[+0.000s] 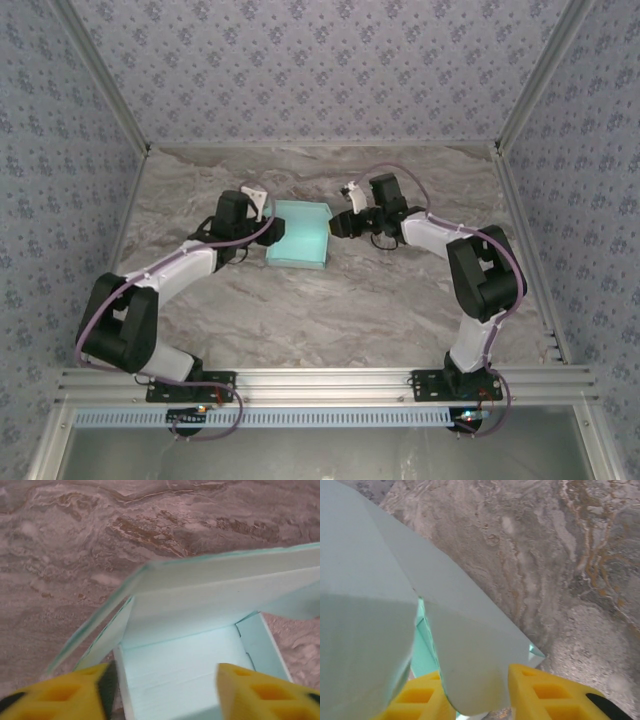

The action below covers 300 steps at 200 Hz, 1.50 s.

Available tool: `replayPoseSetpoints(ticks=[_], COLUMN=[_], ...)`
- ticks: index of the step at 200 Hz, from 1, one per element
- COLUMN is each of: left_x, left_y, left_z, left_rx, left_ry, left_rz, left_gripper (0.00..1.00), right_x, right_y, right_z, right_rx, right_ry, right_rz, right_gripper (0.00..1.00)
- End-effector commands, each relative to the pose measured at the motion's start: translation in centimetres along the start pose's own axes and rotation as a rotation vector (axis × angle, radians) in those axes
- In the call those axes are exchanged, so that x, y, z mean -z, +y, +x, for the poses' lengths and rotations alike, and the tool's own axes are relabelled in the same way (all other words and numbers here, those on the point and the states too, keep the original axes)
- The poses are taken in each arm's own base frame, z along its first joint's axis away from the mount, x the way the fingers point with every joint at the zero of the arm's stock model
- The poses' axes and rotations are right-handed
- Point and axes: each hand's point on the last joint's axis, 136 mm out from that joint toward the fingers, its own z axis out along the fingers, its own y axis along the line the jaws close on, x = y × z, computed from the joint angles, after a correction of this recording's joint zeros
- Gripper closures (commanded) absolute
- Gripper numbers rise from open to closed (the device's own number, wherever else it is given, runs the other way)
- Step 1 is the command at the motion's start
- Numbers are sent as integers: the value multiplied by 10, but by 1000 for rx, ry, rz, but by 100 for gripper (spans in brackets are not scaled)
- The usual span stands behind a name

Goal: Fold the paper box

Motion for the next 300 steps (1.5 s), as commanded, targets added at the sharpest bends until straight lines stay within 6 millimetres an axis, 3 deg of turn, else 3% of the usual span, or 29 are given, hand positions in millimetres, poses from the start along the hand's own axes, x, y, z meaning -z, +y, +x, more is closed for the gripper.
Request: replayPoseSetpoints(ticks=[1,21,43,73,93,170,229,300], left_x=[19,17,6,-6,-8,-16,-18,-18], left_y=[24,46,50,33,26,7,1,1], left_z=[-7,-3,-5,-15,-21,-20,-15,22], left_rx=[1,-12,-13,-28,-22,-19,24,77], left_ry=[-47,-63,-73,-104,-125,-89,-75,-76], left_rz=[-92,-143,-90,20,55,96,43,-29], left_gripper=[34,33,34,40,49,79,82,82], right_x=[7,6,4,3,5,0,0,-1], right_y=[-9,-9,-8,-5,-3,11,24,20], right_z=[-7,-7,-8,-10,-12,-19,-18,19], right_rx=[-20,-21,-26,-18,-7,26,49,59], right_ry=[-4,-4,-6,-1,-1,-10,-74,-68], right_rz=[45,47,42,42,51,110,289,365], right_gripper=[67,69,70,73,75,85,88,89])
